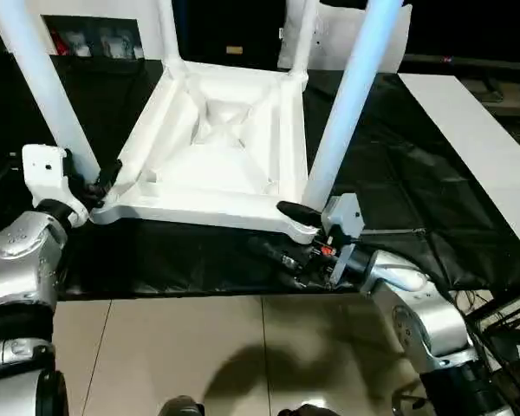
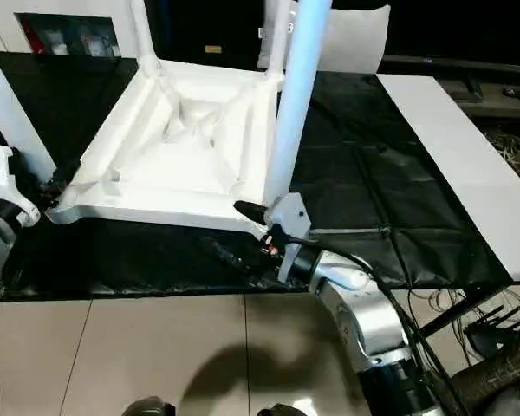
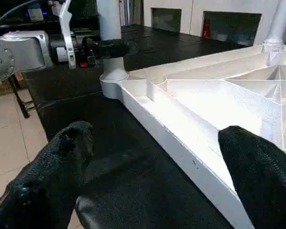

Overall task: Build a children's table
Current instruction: Flip table

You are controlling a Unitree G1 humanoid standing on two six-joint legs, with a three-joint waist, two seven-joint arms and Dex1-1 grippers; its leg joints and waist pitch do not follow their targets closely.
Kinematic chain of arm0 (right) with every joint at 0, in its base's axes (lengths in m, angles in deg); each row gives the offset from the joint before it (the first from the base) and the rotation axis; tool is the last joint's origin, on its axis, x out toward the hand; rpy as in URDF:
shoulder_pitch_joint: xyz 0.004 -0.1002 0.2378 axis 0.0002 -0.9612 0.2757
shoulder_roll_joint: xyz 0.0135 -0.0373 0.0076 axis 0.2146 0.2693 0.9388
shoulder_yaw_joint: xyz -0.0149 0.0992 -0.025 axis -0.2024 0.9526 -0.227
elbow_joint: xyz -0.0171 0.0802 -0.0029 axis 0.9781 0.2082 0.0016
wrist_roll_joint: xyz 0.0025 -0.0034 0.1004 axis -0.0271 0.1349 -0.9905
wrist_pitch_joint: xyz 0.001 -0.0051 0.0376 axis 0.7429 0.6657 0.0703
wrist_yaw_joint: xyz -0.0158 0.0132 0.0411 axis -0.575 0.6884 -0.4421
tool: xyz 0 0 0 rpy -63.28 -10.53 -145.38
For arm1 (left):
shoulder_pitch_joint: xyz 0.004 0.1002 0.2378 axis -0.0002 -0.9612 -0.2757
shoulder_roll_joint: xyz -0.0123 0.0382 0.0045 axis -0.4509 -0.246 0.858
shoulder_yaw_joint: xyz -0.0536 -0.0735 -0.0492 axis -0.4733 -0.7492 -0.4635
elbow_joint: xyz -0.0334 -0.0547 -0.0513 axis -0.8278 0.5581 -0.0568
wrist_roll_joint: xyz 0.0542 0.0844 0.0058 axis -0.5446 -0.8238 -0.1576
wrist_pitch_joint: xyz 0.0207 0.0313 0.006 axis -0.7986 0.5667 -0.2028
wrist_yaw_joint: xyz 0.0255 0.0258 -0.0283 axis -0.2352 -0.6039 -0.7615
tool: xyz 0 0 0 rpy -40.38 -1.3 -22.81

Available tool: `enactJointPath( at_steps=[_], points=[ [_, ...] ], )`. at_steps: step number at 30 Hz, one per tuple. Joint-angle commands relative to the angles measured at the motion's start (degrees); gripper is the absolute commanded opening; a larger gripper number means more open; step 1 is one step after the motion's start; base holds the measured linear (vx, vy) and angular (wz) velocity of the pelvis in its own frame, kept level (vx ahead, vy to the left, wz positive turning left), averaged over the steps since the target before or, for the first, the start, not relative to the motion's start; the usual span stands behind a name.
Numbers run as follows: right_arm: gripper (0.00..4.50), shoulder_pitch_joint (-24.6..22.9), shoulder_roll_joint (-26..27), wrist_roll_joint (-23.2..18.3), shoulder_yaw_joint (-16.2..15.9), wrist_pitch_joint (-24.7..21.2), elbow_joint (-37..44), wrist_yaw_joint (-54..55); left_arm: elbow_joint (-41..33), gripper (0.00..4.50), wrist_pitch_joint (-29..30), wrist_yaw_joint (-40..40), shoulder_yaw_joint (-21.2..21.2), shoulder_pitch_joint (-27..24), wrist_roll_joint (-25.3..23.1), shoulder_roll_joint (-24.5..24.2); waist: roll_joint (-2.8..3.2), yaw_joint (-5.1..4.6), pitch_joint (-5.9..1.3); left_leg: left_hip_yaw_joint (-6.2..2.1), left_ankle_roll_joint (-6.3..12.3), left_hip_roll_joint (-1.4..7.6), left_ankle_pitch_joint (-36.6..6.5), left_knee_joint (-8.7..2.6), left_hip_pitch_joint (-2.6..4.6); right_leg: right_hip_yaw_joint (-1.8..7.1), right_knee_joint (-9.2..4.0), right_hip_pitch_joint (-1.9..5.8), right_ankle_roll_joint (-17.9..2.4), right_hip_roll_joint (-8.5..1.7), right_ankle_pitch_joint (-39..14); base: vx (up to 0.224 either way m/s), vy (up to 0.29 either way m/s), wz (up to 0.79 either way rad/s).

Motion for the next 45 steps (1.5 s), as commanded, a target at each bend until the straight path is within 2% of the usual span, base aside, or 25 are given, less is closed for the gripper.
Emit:
enactJointPath(
  at_steps=[1, 8, 11, 12, 15, 20, 23, 24, 25, 26, 27, 28, 30, 32, 34, 35, 36, 37, 38, 42, 44, 45],
  points=[
    [4.50, 0.0, -0.1, 0.4, -0.4, 0.4, 0.2, -0.1, 1.2, 2.65, -0.9, 0.1, 0.3, 0.4, -0.6, 0.3, 1.29, 0.25, -3.64, -0.81, 1.91, 2.65, -4.1, -4.53, 0.19, 3.71, -3.61, 3.04, -13.8, -5.49, 4.7, 0.000, 0.000, 0.00],
    [4.50, 0.2, 0.3, 0.7, -0.7, 0.8, -0.4, 0.3, 2.7, 2.20, -0.3, -1.3, 0.0, 0.2, -0.1, 0.3, 1.41, 0.29, -3.51, -0.87, 1.27, 2.83, -5.6, -4.73, 0.24, 3.76, -3.73, 2.94, -13.7, -5.62, 3.1, 0.000, 0.000, 0.00],
    [4.50, 0.3, 1.1, 1.6, -1.2, 0.6, -0.8, 1.8, 1.0, 2.08, 2.3, -3.9, -0.8, -0.7, 1.2, 2.4, 1.40, 0.24, -3.35, -0.87, 0.83, 2.86, -6.6, -4.81, 0.18, 3.79, -3.84, 2.93, -13.8, -5.68, 1.9, 0.000, 0.000, 0.00],
    [4.50, 0.2, 1.2, 1.8, -1.3, 0.6, -0.8, 2.0, 0.5, 2.04, 2.9, -4.3, -0.9, -1.0, 1.6, 3.0, 1.19, 0.22, -3.30, -0.81, 0.86, 2.81, -6.8, -4.82, 0.21, 3.85, -4.00, 2.92, -13.6, -5.70, 0.9, 0.000, 0.000, 0.00],
    [4.50, -0.2, 2.0, 2.2, -1.3, 0.5, -0.6, 3.3, -2.9, 2.03, 6.5, -7.0, -1.7, -2.4, 3.5, 5.8, 1.34, 0.21, -3.25, -0.88, 0.70, 3.03, -6.9, -4.89, 0.13, 3.86, -3.94, 2.87, -13.6, -5.76, 0.2, 0.000, 0.000, 0.00],
    [4.50, -0.4, 4.0, 2.3, 0.1, -0.3, -0.6, 7.0, -11.3, 2.03, 15.7, -14.0, -4.4, -4.4, 10.3, 12.7, 1.11, 0.11, -3.27, -0.74, 1.31, 3.02, -5.0, -4.67, -0.08, 3.86, -3.71, 2.94, -14.4, -5.74, 2.1, 0.000, 0.000, 0.00],
    [4.50, -0.5, 4.8, 1.8, 0.5, -1.0, -0.5, 8.1, -16.1, 2.03, 20.6, -17.7, -5.7, -5.6, 14.6, 17.3, 0.67, 0.15, -3.24, -0.43, 3.03, 2.58, -3.1, -4.41, -0.40, 3.86, -3.84, 3.10, -14.0, -5.45, 2.1, 0.000, 0.000, 0.00],
    [4.50, -0.5, 5.0, 1.8, 0.6, -1.2, -0.5, 8.4, -17.2, 2.03, 21.7, -18.5, -5.9, -5.9, 15.4, 18.3, 0.52, 0.23, -3.17, -0.31, 3.32, 2.52, -2.8, -4.35, -0.51, 3.89, -4.00, 3.11, -13.8, -5.54, 0.7, 0.000, 0.000, 0.00],
    [4.50, -0.4, 5.3, 1.7, 0.5, -1.5, -0.4, 9.0, -20.7, 2.03, 25.0, -21.7, -6.6, -6.9, 18.5, 22.6, 0.55, 0.26, -3.05, -0.19, 3.25, 2.64, -3.4, -4.35, -0.57, 3.86, -4.20, 3.00, -13.8, -5.63, -1.8, 0.000, 0.000, 0.00],
    [4.50, -0.4, 5.3, 1.7, 0.5, -1.5, -0.4, 9.0, -20.7, 2.03, 25.0, -21.7, -6.6, -6.9, 18.5, 22.6, 0.55, 0.36, -2.93, -0.18, 3.43, 2.54, -3.7, -4.36, -0.63, 3.86, -4.58, 2.89, -13.6, -5.61, -3.3, 0.000, 0.000, 0.00],
    [4.50, -0.2, 5.8, 1.7, 0.8, -2.2, -0.6, 10.0, -22.7, 2.03, 27.2, -23.7, -6.9, -7.4, 21.0, 25.4, 0.53, 0.44, -2.90, -0.05, 3.47, 2.41, -4.0, -4.27, -0.61, 3.91, -4.76, 2.79, -13.1, -5.52, -4.5, 0.000, 0.000, 0.00],
    [4.50, 0.0, 6.0, 1.7, 1.1, -2.5, -0.8, 10.8, -23.6, 2.03, 28.0, -24.4, -6.7, -7.7, 21.9, 26.7, 0.14, 0.53, -2.90, -0.03, 3.39, 2.36, -4.2, -4.32, -0.67, 3.92, -4.95, 2.73, -12.3, -5.38, -6.8, 0.000, 0.000, 0.00],
    [4.50, 0.4, 6.5, 1.9, 1.8, -2.6, -1.5, 12.4, -25.4, 2.03, 29.2, -25.2, -6.3, -8.4, 21.9, 28.2, 0.26, 0.57, -2.83, -0.01, 3.47, 2.33, -4.4, -4.38, -0.63, 3.93, -5.21, 2.46, -11.1, -5.26, -8.5, 0.000, 0.000, 0.00],
    [4.50, 1.9, 8.8, 1.7, 5.3, -2.3, -4.5, 18.0, -28.6, 2.02, 31.0, -25.8, -4.4, -9.7, 20.8, 30.3, 0.32, 0.53, -2.90, -0.12, 3.03, 2.46, -4.8, -4.58, -0.53, 3.92, -5.34, 2.32, -10.0, -5.20, -9.5, 0.000, 0.000, 0.00],
    [4.50, 3.5, 11.0, -0.3, 8.0, -1.7, -7.0, 20.5, -30.8, 2.01, 32.7, -26.6, -3.4, -10.0, 20.9, 31.5, 0.28, 0.35, -2.94, -0.18, 2.07, 2.56, -6.1, -4.79, -0.34, 3.92, -5.41, 2.14, -9.1, -5.03, -9.8, 0.000, 0.000, 0.00],
    [4.50, 4.4, 12.0, -1.7, 8.9, -1.0, -8.2, 20.5, -31.4, 2.01, 33.3, -26.5, -2.7, -10.0, 20.7, 31.9, 0.46, 0.43, -3.13, -0.23, 1.88, 2.63, -6.1, -4.75, -0.20, 3.91, -5.24, 2.20, -9.0, -5.05, -9.1, 0.000, 0.000, 0.00],
    [4.50, 5.0, 12.6, -2.6, 9.5, -0.7, -9.0, 20.6, -31.9, 2.01, 33.8, -26.7, -2.4, -10.1, 20.8, 32.1, 0.35, 0.37, -3.21, -0.25, 2.01, 2.67, -5.6, -4.75, -0.15, 3.89, -5.11, 2.21, -8.9, -4.99, -6.9, 0.000, 0.000, 0.00],
    [4.50, 6.5, 14.0, -4.6, 11.0, -0.1, -11.0, 20.8, -32.6, 2.01, 34.6, -26.8, -1.6, -10.1, 20.9, 32.4, 0.37, 0.34, -3.25, -0.14, 2.24, 2.61, -5.4, -4.66, -0.04, 3.92, -4.96, 2.10, -9.1, -4.93, -5.5, 0.000, 0.000, 0.00],
    [4.50, 7.5, 14.7, -5.3, 11.9, 0.7, -12.6, 21.3, -32.8, 2.01, 35.1, -26.7, -1.2, -10.0, 21.0, 32.5, 0.35, 0.29, -3.37, -0.26, 2.53, 2.58, -4.3, -4.68, -0.29, 3.86, -4.72, 2.40, -9.5, -4.93, -3.3, 0.000, 0.000, 0.00],
    [4.50, 12.3, 17.8, -9.8, 16.1, 3.2, -18.7, 20.9, -34.1, 2.01, 37.1, -27.4, 0.4, -10.2, 21.8, 32.4, 0.47, 0.62, -3.97, 0.01, 3.92, 2.33, 0.3, -4.07, -0.34, 3.78, -3.82, 2.66, -11.4, -4.77, 4.8, 0.000, 0.000, 0.00],
    [4.50, 15.6, 20.0, -13.1, 18.7, 3.8, -21.6, 19.3, -34.2, 2.01, 37.6, -27.8, 0.5, -10.0, 21.7, 32.5, 0.58, 0.66, -4.01, 0.13, 4.56, 2.39, 0.1, -4.05, -0.27, 3.79, -3.67, 2.59, -12.2, -4.85, 6.2, 0.000, 0.000, 0.00],
    [4.50, 15.8, 20.1, -13.2, 18.8, 3.9, -21.7, 19.2, -34.2, 2.01, 37.7, -27.8, 0.5, -10.0, 21.7, 32.5, 0.60, 0.69, -3.98, 0.08, 4.58, 2.38, 0.1, -4.11, -0.32, 3.70, -3.67, 2.70, -12.4, -4.78, 6.1, 0.000, 0.000, 0.00]
  ],
)
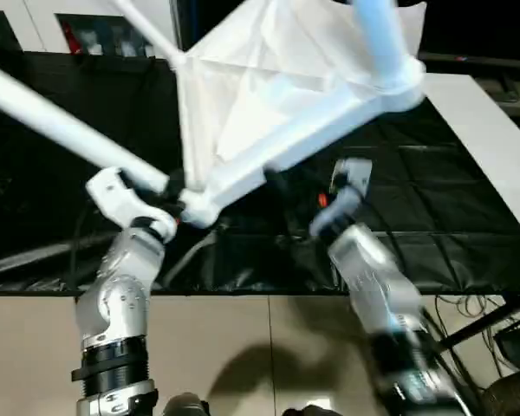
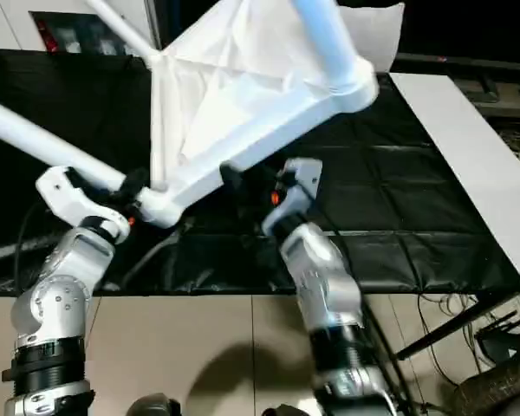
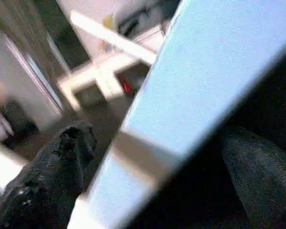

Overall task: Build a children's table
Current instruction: Flip table

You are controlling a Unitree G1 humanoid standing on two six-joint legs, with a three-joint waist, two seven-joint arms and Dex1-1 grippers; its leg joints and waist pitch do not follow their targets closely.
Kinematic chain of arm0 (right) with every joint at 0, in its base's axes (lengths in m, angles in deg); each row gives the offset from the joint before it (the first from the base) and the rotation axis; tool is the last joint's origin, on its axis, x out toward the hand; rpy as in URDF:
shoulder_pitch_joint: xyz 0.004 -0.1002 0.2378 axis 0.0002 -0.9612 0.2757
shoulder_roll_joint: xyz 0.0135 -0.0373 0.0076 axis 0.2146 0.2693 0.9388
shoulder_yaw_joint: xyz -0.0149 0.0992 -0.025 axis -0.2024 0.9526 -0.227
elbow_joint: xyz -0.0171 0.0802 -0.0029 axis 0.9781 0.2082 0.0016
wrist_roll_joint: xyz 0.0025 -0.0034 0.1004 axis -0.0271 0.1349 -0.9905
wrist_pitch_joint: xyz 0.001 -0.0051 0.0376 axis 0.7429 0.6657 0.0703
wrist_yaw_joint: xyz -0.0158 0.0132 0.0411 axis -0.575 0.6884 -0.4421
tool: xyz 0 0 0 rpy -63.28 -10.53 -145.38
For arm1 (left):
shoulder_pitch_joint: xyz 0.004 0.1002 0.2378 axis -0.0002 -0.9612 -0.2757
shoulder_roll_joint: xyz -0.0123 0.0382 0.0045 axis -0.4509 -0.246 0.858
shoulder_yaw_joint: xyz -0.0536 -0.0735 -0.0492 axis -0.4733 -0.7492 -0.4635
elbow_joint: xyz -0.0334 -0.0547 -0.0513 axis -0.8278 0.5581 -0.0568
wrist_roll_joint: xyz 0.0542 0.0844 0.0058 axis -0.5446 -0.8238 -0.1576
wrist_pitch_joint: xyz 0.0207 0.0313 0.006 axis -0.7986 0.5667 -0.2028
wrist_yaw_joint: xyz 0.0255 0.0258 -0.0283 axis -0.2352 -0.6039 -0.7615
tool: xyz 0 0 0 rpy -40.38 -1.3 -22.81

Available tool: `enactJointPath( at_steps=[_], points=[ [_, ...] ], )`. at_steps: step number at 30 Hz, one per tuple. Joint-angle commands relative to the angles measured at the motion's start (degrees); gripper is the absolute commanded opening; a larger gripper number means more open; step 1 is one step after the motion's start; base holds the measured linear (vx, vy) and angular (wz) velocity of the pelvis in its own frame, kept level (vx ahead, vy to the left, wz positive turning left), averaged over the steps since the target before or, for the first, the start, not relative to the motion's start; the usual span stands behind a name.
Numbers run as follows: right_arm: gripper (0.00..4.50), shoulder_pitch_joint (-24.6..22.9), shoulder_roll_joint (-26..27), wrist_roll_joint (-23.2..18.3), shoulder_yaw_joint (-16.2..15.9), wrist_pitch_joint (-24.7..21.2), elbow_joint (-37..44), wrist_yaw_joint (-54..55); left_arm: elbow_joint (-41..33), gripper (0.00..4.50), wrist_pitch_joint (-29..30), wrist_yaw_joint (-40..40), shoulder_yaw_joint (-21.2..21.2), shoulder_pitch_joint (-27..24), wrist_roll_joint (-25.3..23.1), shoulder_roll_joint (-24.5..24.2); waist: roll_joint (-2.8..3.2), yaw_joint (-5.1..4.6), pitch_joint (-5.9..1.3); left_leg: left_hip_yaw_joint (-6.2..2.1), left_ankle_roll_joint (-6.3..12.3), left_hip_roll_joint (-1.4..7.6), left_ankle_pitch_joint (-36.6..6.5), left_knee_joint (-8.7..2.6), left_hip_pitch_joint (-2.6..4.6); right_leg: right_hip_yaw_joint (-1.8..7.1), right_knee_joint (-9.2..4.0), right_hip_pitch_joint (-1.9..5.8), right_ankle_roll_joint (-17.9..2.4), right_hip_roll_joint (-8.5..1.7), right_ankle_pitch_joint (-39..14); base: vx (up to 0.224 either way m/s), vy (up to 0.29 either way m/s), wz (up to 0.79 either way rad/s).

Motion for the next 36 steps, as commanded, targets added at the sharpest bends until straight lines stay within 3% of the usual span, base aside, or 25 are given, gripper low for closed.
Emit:
enactJointPath(
  at_steps=[1, 3, 6, 9, 11, 13, 20, 24, 36],
  points=[
    [4.50, 2.4, 0.6, -2.1, 1.9, 1.5, -2.8, -0.2, 3.3, 2.01, 4.5, 0.2, 2.2, -1.2, 1.3, 1.7, 0.36, -0.27, -4.11, -0.55, 3.82, 2.39, 0.1, -3.69, 0.19, 3.46, -3.28, 3.26, -12.8, -4.70, 6.7, 0.000, 0.000, 0.00],
    [4.50, 3.7, 0.7, -2.0, 2.4, 2.0, -4.6, 0.3, 3.1, 2.01, 4.9, 0.5, 2.6, -1.2, 1.0, 1.6, 0.35, -0.31, -4.05, -0.48, 3.51, 2.38, -0.1, -3.72, 0.19, 3.42, -3.33, 3.20, -13.0, -4.66, 6.4, 0.000, 0.000, 0.00],
    [4.50, 10.1, 1.7, -4.3, 6.2, 3.7, -12.8, 2.9, 2.2, 2.01, 6.3, 2.3, 6.3, -1.6, -1.1, -0.1, 0.76, -0.13, -4.19, -0.47, 2.52, 2.41, -1.3, -3.79, 0.36, 3.42, -3.39, 3.20, -12.8, -4.76, 4.7, 0.000, 0.000, 0.00],
    [4.50, 16.5, 2.1, -7.2, 10.5, 5.1, -20.7, 4.9, 2.2, 2.01, 6.8, 3.8, 9.7, -2.1, -3.4, -1.8, 0.68, -0.20, -4.22, -0.28, 1.86, 2.35, -2.4, -3.81, 0.53, 3.41, -3.37, 2.97, -12.8, -4.74, 3.5, 0.000, 0.000, 0.00],
    [4.50, 17.4, 2.1, -7.7, 11.1, 5.1, -21.7, 4.7, 2.2, 2.00, 6.8, 4.1, 10.1, -2.1, -3.7, -2.0, 0.56, -0.15, -4.49, -0.37, 2.18, 2.26, -0.6, -3.62, 0.15, 3.37, -3.00, 3.41, -12.6, -4.72, 6.4, 0.000, 0.000, 0.00],
    [4.13, 20.3, 2.8, -11.7, 14.1, 5.0, -23.7, 3.4, 1.9, 2.00, 6.7, 5.0, 12.0, -2.4, -5.3, -3.2, 0.35, -0.20, -4.71, -0.31, 3.49, 2.07, 1.2, -3.35, -0.01, 3.38, -2.67, 3.57, -13.1, -4.68, 9.3, 0.000, 0.000, 0.00],
    [3.62, 22.8, 2.6, -12.9, 15.8, 5.5, -26.6, 1.5, 2.6, 2.00, 5.3, 5.7, 13.6, -3.2, -7.8, -5.1, 0.35, -0.15, -5.05, -0.17, 5.81, 2.10, 4.1, -2.79, -0.17, 3.16, -2.20, 3.31, -15.1, -4.54, 11.9, 0.000, 0.000, 0.00],
    [3.34, 23.8, 2.1, -12.4, 16.4, 6.6, -28.6, 0.7, 2.8, 2.00, 4.8, 6.2, 13.9, -3.5, -8.8, -5.7, 0.44, -0.40, -4.96, -0.17, 5.58, 2.13, 2.6, -2.87, -0.23, 3.09, -2.39, 3.33, -15.4, -4.65, 9.0, 0.000, 0.000, 0.00],
    [2.31, 25.9, 1.1, -12.7, 17.7, 7.8, -32.1, -0.9, 2.9, 2.00, 2.7, 8.7, 13.7, -4.0, -9.6, -7.7, 0.52, -0.58, -5.13, -0.22, 6.74, 2.10, 4.3, -2.64, -0.30, 2.98, -2.07, 3.29, -16.3, -4.61, 10.8, 0.000, 0.000, 0.00]
  ],
)
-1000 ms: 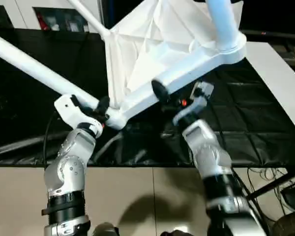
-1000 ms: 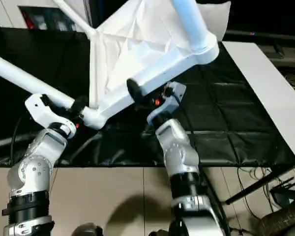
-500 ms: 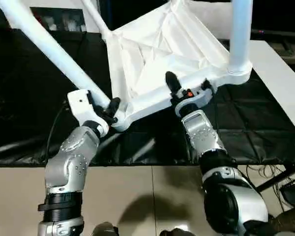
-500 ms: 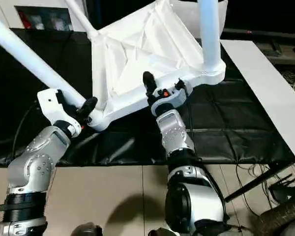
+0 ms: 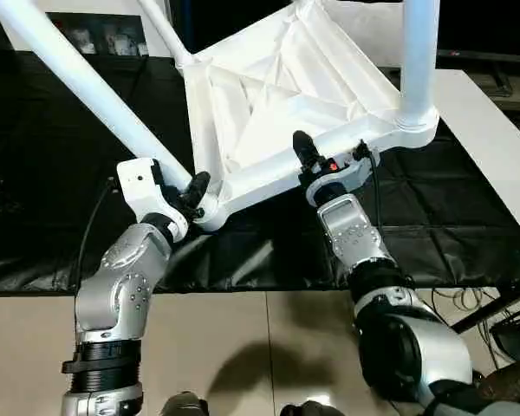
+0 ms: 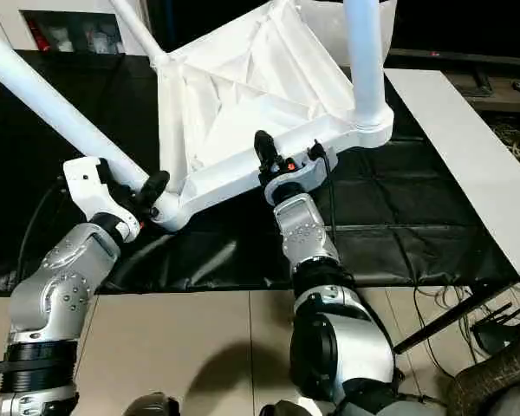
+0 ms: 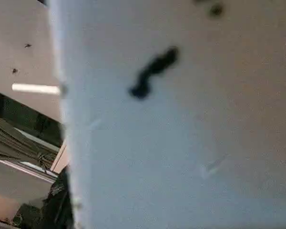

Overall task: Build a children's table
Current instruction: Flip table

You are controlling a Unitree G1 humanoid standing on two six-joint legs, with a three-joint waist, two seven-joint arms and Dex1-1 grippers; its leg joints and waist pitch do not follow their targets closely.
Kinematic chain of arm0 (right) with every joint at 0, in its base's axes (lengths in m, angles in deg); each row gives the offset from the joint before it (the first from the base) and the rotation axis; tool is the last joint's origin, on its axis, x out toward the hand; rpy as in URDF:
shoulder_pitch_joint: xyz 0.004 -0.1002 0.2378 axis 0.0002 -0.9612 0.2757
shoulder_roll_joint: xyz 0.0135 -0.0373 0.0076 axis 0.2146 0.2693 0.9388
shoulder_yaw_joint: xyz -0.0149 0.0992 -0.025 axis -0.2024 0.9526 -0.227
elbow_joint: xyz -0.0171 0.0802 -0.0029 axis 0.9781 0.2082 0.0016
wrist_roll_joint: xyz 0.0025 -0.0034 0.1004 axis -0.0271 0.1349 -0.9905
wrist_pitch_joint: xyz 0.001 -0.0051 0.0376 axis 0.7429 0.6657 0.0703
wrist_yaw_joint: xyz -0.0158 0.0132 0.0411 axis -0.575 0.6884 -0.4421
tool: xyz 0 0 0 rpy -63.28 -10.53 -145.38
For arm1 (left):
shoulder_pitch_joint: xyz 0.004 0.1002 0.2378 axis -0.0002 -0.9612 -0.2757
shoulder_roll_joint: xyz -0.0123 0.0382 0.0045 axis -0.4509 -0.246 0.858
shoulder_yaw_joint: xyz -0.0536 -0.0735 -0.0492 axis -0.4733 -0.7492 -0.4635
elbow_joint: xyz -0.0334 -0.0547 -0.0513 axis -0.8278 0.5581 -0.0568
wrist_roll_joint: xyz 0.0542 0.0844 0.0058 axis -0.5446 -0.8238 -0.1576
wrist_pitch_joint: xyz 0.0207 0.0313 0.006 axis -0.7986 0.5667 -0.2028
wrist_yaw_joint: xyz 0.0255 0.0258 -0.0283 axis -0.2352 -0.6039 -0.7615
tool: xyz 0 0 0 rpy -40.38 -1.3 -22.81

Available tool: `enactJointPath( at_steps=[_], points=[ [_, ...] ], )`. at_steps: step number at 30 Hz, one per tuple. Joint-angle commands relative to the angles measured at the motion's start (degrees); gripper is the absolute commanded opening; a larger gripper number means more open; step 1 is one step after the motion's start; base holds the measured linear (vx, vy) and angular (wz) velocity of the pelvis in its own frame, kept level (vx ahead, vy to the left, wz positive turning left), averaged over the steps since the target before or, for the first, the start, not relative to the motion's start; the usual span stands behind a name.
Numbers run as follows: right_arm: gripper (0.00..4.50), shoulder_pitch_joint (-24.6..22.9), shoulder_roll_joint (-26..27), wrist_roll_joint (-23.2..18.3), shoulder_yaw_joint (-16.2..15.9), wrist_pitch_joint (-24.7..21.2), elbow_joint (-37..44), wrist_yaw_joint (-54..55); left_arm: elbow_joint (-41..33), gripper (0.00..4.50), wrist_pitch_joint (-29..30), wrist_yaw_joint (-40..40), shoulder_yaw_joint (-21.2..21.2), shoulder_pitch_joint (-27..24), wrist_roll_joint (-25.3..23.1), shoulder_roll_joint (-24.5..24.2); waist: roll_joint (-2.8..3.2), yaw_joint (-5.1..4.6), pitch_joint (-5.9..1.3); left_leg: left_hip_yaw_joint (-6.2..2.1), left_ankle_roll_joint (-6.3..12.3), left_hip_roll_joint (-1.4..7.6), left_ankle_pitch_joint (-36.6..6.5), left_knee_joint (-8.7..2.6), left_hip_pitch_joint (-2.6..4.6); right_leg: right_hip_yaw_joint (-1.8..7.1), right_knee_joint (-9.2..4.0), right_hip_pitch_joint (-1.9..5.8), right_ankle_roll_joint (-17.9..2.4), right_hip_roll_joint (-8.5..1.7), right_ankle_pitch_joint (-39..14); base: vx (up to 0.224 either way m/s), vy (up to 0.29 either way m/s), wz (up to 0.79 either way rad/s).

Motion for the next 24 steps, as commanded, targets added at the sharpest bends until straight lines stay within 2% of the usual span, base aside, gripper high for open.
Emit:
enactJointPath(
  at_steps=[1, 2, 4, 8, 9, 10, 11, 13, 15, 17, 20, 22, 24],
  points=[
    [2.28, 5.1, 0.8, -0.4, -1.2, 1.3, 3.2, -4.6, 4.0, 2.35, 2.9, 1.3, 3.3, -2.7, -0.9, 0.4, 0.51, 0.26, -5.15, -0.28, 6.71, 1.97, 4.0, -2.88, 0.37, 3.05, -2.69, 4.11, -16.0, -4.58, 10.9, 0.000, 0.000, 0.00],
    [2.22, 5.2, 0.6, -0.3, -1.1, 1.5, 3.0, -4.5, 3.6, 2.70, 2.3, 2.7, 3.1, -3.0, -0.8, -0.6, 0.49, 0.23, -5.19, -0.29, 6.97, 1.95, 4.5, -2.81, 0.37, 3.04, -2.57, 4.08, -16.1, -4.53, 11.7, 0.000, 0.000, 0.00],
    [2.06, 5.4, 0.5, -0.4, -1.0, 1.6, 3.0, -4.3, 3.4, 2.70, 1.5, 3.5, 2.7, -3.2, -0.8, -1.3, 0.41, 0.14, -5.27, -0.27, 7.65, 1.91, 5.4, -2.71, 0.31, 3.01, -2.42, 4.07, -16.4, -4.50, 12.6, 0.000, 0.000, 0.00],
    [2.00, 6.2, -0.1, -0.4, 0.1, 2.2, 2.1, -3.8, 2.3, 2.70, -0.2, 6.2, 1.4, -3.8, 0.4, -2.8, 0.30, 0.04, -5.35, -0.22, 8.57, 1.88, 6.3, -2.56, 0.25, 2.96, -2.24, 4.03, -17.0, -4.50, 13.3, 0.000, 0.000, 0.00],
    [2.00, 6.4, -0.3, -0.4, 0.4, 2.6, 1.9, -3.5, 1.7, 2.78, -0.3, 7.5, 1.3, -4.3, 0.8, -3.4, 0.25, -0.08, -5.38, -0.13, 8.76, 1.78, 6.4, -2.49, 0.21, 3.00, -2.23, 3.98, -16.9, -4.45, 13.1, 0.000, 0.000, 0.00],
    [1.99, 6.4, -0.3, -0.4, 0.4, 2.6, 1.9, -3.5, 1.7, 3.10, -0.3, 7.5, 1.3, -4.3, 0.8, -3.4, 0.42, -0.07, -5.44, -0.14, 8.94, 1.88, 6.8, -2.44, 0.25, 3.00, -2.19, 3.88, -17.0, -4.46, 13.4, 0.000, 0.000, 0.00],
    [1.99, 6.6, -0.4, -0.4, 0.6, 2.9, 1.5, -3.4, 1.3, 3.10, -0.4, 8.3, 1.3, -4.6, 1.1, -3.8, 0.52, 0.07, -5.57, -0.12, 8.92, 1.98, 7.1, -2.35, 0.37, 2.97, -2.10, 3.82, -17.3, -4.47, 14.0, 0.000, 0.000, 0.00],
    [1.99, 7.2, -1.3, -0.3, 1.2, 4.1, 1.6, -2.4, 1.2, 3.16, -2.7, 11.0, -0.4, -6.0, 2.2, -5.0, 0.17, -0.01, -5.88, -0.18, 10.19, 1.74, 11.0, -1.91, 0.09, 2.80, -1.38, 3.75, -17.9, -4.11, 18.9, 0.000, 0.000, 0.00],
    [1.98, 7.3, -1.9, -0.3, 1.7, 4.8, 2.1, -1.3, 2.0, 3.12, -4.5, 12.3, -2.1, -7.0, 2.5, -6.2, 0.20, -0.02, -5.81, -0.09, 11.26, 1.65, 11.9, -1.72, -0.12, 2.82, -1.21, 3.50, -18.0, -4.04, 20.6, 0.000, 0.000, 0.00],
    [1.98, 7.3, -2.5, -0.3, 2.2, 5.6, 2.7, -0.4, 2.2, 3.49, -5.7, 14.7, -2.9, -8.1, 3.3, -7.4, 0.27, -0.03, -5.52, 0.04, 11.48, 1.83, 10.1, -1.81, -0.05, 2.82, -1.44, 3.28, -18.1, -4.07, 18.7, 0.000, 0.000, 0.00],
    [1.98, 6.4, -4.0, 3.3, 0.0, 7.5, 4.5, 0.9, 0.7, 3.50, -6.3, 20.0, -2.3, -10.9, 3.5, -10.8, 0.30, -0.05, -5.28, 0.10, 10.37, 1.95, 7.7, -2.06, 0.05, 2.84, -1.71, 3.12, -17.1, -4.06, 14.3, 0.000, 0.000, 0.00],
    [1.98, 4.9, -6.3, 8.0, -2.6, 7.8, 8.1, 4.5, -3.7, 3.50, -6.1, 26.1, -1.1, -14.0, 3.8, -15.9, 0.31, 0.02, -4.94, 0.13, 9.53, 2.05, 7.3, -2.24, 0.34, 2.89, -1.86, 2.86, -16.1, -3.89, 12.6, 0.000, 0.000, 0.00],
    [1.98, 3.7, -7.8, 11.4, -4.6, 7.2, 10.3, 7.4, -7.3, 3.81, -4.5, 28.8, -1.4, -15.1, 5.1, -18.7, 0.53, 0.28, -4.66, 0.18, 8.67, 2.15, 7.3, -2.32, 0.62, 2.87, -1.86, 2.48, -15.4, -3.70, 11.9, 0.000, 0.000, 0.00]
  ],
)
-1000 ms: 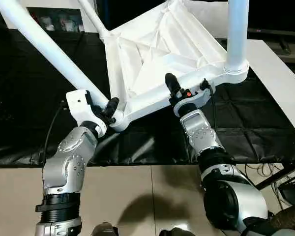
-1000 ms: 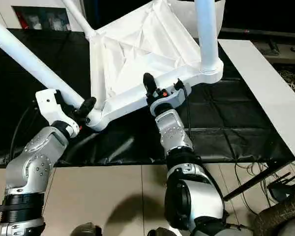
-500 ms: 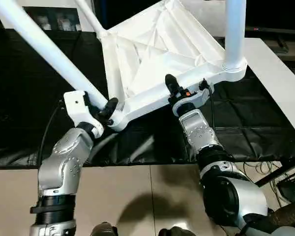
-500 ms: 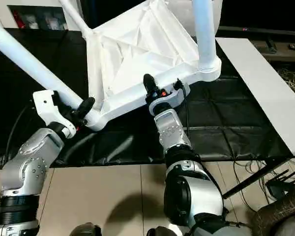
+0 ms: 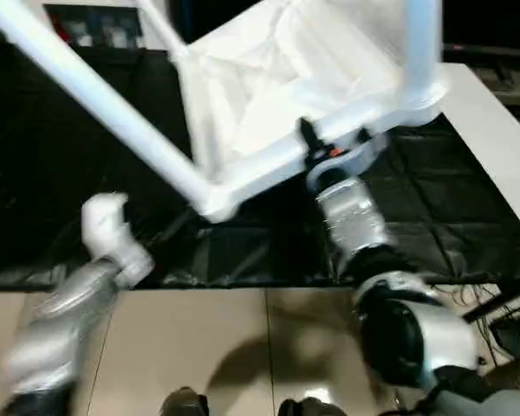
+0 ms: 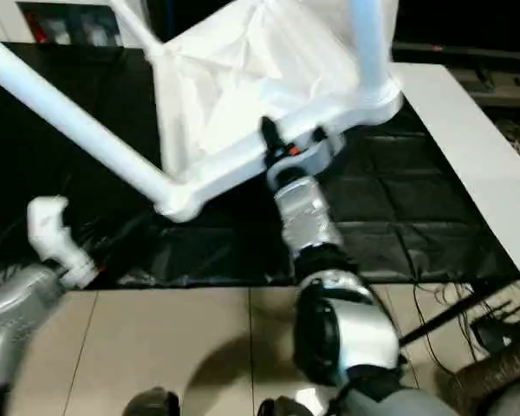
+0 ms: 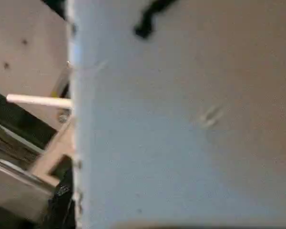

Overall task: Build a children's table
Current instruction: Flip table

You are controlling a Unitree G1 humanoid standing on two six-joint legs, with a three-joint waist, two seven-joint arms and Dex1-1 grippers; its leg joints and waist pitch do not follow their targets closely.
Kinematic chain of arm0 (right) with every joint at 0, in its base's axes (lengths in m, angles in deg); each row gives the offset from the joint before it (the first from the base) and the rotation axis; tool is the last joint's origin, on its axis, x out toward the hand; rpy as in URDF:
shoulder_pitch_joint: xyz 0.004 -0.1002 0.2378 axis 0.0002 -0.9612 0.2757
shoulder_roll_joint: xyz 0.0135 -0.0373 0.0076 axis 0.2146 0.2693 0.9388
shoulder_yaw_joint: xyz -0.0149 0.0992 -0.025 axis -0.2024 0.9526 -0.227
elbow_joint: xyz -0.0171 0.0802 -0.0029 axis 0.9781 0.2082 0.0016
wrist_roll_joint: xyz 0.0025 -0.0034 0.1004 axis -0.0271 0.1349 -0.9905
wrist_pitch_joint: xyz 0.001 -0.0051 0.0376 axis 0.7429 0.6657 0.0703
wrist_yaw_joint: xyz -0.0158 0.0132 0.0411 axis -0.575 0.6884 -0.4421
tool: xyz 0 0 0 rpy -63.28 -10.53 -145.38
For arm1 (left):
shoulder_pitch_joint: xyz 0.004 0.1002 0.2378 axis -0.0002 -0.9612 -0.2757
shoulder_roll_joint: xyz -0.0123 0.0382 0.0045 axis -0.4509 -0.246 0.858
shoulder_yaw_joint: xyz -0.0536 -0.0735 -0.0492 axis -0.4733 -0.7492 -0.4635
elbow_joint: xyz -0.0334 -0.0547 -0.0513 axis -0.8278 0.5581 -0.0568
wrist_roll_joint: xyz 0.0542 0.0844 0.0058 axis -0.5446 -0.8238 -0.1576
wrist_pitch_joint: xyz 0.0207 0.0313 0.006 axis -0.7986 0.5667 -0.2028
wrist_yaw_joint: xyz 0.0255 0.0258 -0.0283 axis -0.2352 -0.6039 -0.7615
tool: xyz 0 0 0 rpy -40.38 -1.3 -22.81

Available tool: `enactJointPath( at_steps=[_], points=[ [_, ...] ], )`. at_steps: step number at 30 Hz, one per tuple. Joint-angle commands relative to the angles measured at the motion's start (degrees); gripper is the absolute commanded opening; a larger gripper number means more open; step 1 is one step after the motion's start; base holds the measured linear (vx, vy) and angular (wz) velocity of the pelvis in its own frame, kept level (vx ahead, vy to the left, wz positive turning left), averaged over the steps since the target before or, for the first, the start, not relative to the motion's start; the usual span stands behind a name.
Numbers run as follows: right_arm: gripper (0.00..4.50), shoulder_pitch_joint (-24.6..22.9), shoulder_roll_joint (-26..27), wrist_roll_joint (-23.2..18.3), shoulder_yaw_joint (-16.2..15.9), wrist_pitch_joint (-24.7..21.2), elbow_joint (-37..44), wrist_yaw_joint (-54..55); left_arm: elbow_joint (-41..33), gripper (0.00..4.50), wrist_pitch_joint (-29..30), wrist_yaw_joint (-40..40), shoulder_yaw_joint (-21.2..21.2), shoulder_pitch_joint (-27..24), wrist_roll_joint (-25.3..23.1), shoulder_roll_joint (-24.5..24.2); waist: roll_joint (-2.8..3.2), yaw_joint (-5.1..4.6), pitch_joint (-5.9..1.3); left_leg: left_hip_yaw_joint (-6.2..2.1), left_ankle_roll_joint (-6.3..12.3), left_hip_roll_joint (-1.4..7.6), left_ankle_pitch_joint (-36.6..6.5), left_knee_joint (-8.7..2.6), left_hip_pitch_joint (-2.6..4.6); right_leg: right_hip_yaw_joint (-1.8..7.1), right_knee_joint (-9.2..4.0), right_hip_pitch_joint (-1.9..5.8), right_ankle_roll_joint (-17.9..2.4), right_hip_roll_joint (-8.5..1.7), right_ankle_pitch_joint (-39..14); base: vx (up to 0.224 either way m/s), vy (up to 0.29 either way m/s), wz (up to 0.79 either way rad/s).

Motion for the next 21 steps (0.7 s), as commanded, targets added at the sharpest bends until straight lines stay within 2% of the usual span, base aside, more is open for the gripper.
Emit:
enactJointPath(
  at_steps=[1, 2, 4, 5, 6, 7, 9, 10, 11, 12, 14, 15, 16, 17, 19, 21],
  points=[
    [1.98, 1.0, -3.4, 5.5, -2.4, 4.1, 6.9, 3.1, -4.9, 3.85, 1.3, 3.1, 0.2, 0.3, 1.4, -1.3, 0.89, -0.38, -4.75, 0.18, 7.92, 1.98, 6.8, -2.92, 2.17, 2.97, -2.31, 3.73, -15.0, -3.69, 11.2, 0.000, 0.000, 0.00],
    [1.98, 0.0, -4.3, 7.5, -3.3, 3.4, 8.9, 5.1, -7.5, 3.85, 3.5, 4.7, -0.4, -0.3, 3.1, -3.3, 0.88, -0.17, -4.45, 0.41, 6.58, 2.00, 4.7, -3.15, 2.41, 3.03, -2.56, 3.45, -14.8, -3.53, 9.5, 0.000, 0.000, 0.00],
    [1.98, -0.8, -4.8, 8.3, -3.7, 2.5, 10.8, 6.1, -9.5, 4.01, 4.9, 6.0, -0.6, -1.0, 3.8, -5.3, 0.88, -0.14, -4.05, 0.38, 3.49, 1.80, 0.2, -3.71, 2.07, 3.25, -2.88, 3.89, -13.1, -3.71, 5.6, 0.000, 0.000, 0.00],
    [1.98, -2.3, -5.6, 10.1, -4.8, 0.7, 14.2, 7.7, -12.3, 4.26, 6.5, 7.9, -0.2, -2.1, 3.9, -9.4, 0.65, -0.36, -3.88, 0.40, 2.81, 1.69, -0.5, -3.79, 1.89, 3.33, -2.95, 3.93, -12.5, -3.61, 4.9, 0.000, 0.000, 0.00],
    [1.98, -2.3, -5.6, 10.1, -4.8, 0.7, 14.2, 7.7, -12.3, 4.27, 6.5, 7.9, -0.2, -2.1, 3.9, -9.4, 0.68, -0.41, -3.94, 0.18, 1.69, 1.60, -1.1, -3.94, 1.79, 3.34, -2.94, 4.18, -11.1, -3.60, 4.1, 0.000, 0.000, 0.00],
    [1.98, -3.7, -6.2, 11.6, -5.9, -1.1, 17.2, 8.9, -14.4, 4.33, 7.3, 8.8, -0.2, -2.1, 4.0, -12.0, 0.48, -0.60, -3.71, 0.29, 1.03, 1.52, -2.4, -4.07, 2.04, 3.42, -3.26, 3.94, -9.9, -3.44, 3.1, 0.000, 0.000, 0.00],
    [1.98, -4.6, -6.4, 12.3, -6.5, -2.6, 19.4, 10.1, -15.5, 4.42, 7.8, 9.1, -0.4, -1.3, 4.4, -13.1, 0.53, -0.61, -3.76, 0.26, 0.14, 1.45, -2.1, -4.12, 2.10, 3.54, -3.21, 3.92, -9.0, -3.38, 3.3, 0.000, 0.000, 0.00],
    [1.98, -6.2, -7.1, 13.8, -8.4, -5.8, 23.1, 11.3, -17.2, 4.48, 8.5, 9.0, -0.4, 1.1, 4.4, -14.4, 0.41, -0.63, -3.44, 0.25, -0.60, 1.41, -2.8, -4.31, 2.01, 3.56, -3.48, 3.88, -8.6, -3.35, 2.1, 0.000, 0.000, 0.00],
    [1.98, -6.2, -7.1, 13.8, -8.4, -5.8, 23.1, 11.3, -17.2, 4.50, 8.5, 9.0, -0.4, 1.1, 4.4, -14.4, 0.42, -0.61, -3.48, 0.26, -0.90, 1.36, -3.0, -4.29, 2.05, 3.59, -3.44, 3.86, -8.3, -3.25, 2.0, 0.000, 0.000, 0.00],
    [1.98, -6.8, -7.6, 15.0, -9.7, -7.1, 24.6, 11.5, -18.3, 4.50, 9.2, 8.8, -0.2, 2.6, 4.0, -15.2, 0.43, -0.68, -3.44, 0.20, -1.66, 1.25, -3.6, -4.39, 1.91, 3.60, -3.52, 4.00, -7.8, -3.28, 1.1, 0.000, 0.000, 0.00],
    [1.98, -7.6, -8.7, 17.0, -12.1, -10.6, 27.0, 11.8, -19.8, 4.50, 10.3, 8.1, 0.6, 5.6, 2.9, -16.9, 0.19, -1.04, -3.30, 0.10, -2.88, 1.12, -5.1, -4.55, 1.62, 3.57, -3.78, 4.17, -7.1, -3.37, -1.2, 0.000, 0.000, 0.00],
    [1.98, -7.6, -8.7, 17.0, -12.1, -10.6, 27.0, 11.8, -19.8, 4.50, 10.3, 8.1, 0.6, 5.6, 2.9, -16.9, 0.02, -1.25, -3.17, 0.08, -3.23, 1.02, -5.5, -4.66, 1.48, 3.58, -3.96, 4.32, -6.6, -3.32, -2.4, 0.000, 0.000, 0.00],
    [1.98, -7.9, -10.2, 19.4, -14.9, -14.3, 29.3, 12.2, -21.4, 4.50, 11.4, 7.7, 1.5, 9.4, 2.0, -19.2, -0.09, -1.62, -3.01, 0.05, -3.71, 0.96, -6.5, -4.74, 1.53, 3.64, -4.31, 4.16, -5.4, -3.22, -5.4, 0.000, 0.000, 0.00],
    [1.98, -7.8, -10.8, 20.4, -16.1, -15.8, 30.3, 12.4, -22.0, 4.50, 11.5, 7.6, 2.0, 11.6, 1.6, -20.2, 0.06, -1.59, -3.16, 0.04, -3.79, 0.95, -6.7, -4.61, 1.65, 3.70, -4.25, 4.09, -5.2, -3.37, -5.9, 0.000, 0.000, 0.00],
    [1.98, -7.7, -11.3, 21.4, -17.2, -17.8, 31.7, 13.0, -22.7, 4.50, 10.9, 7.8, 2.7, 14.5, 1.0, -21.3, -0.14, -1.82, -2.96, 0.01, -4.67, 0.91, -6.6, -4.62, 1.42, 3.72, -4.52, 4.02, -4.3, -3.29, -7.6, 0.000, 0.000, 0.00],
    [1.98, -7.6, -11.1, 21.6, -17.7, -19.1, 32.5, 13.7, -23.2, 4.50, 10.6, 7.9, 3.3, 16.9, 0.6, -21.5, -0.28, -2.04, -2.89, 0.00, -5.01, 0.92, -7.1, -4.59, 1.31, 3.74, -4.61, 3.98, -4.3, -3.39, -8.5, 0.000, 0.000, 0.00]
  ],
)
